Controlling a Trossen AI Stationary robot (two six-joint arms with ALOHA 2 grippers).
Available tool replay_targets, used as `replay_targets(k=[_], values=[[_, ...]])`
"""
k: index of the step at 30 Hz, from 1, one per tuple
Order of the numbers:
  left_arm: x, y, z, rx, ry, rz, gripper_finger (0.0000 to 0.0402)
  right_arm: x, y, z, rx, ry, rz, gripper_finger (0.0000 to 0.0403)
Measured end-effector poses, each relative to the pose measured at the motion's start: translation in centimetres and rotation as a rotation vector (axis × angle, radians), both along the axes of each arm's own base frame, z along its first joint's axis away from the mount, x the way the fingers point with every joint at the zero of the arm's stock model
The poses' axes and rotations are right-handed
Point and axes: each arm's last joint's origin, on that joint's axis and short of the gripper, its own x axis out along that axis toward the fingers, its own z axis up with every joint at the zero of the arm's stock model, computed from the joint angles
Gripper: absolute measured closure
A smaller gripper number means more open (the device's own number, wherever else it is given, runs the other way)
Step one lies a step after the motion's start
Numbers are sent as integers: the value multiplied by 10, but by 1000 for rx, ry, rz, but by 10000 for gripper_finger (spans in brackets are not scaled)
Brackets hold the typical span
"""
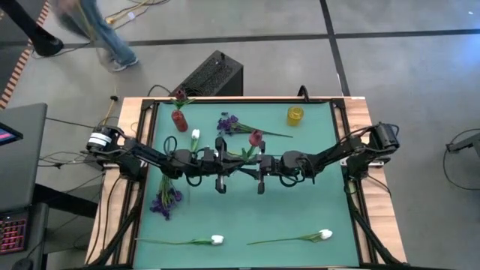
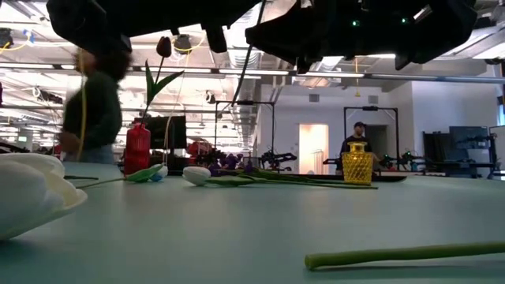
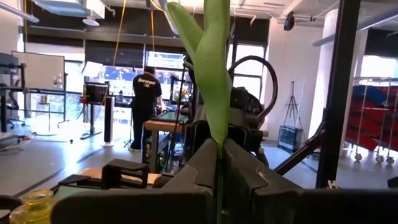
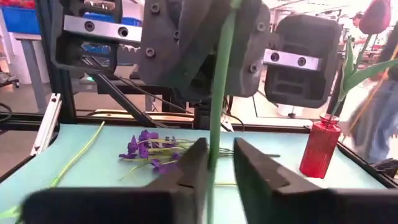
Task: Sort flowers into vase by color
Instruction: Put the red tulip into the red vase
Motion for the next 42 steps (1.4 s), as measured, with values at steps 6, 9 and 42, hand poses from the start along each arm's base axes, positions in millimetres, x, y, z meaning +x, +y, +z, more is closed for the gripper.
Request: replay_targets(k=[6, 9, 42], values=[[0, 0, 0, 39, 3, 13, 401, 0, 0, 0, -1, 3, 0, 379], [1, 0, -2, 41, 20, 12, 394, 0, 0, -1, -2, 13, 1, 380], [4, 11, -19, 4, 248, -43, 284, -16, -6, 3, 53, 241, -17, 379]])
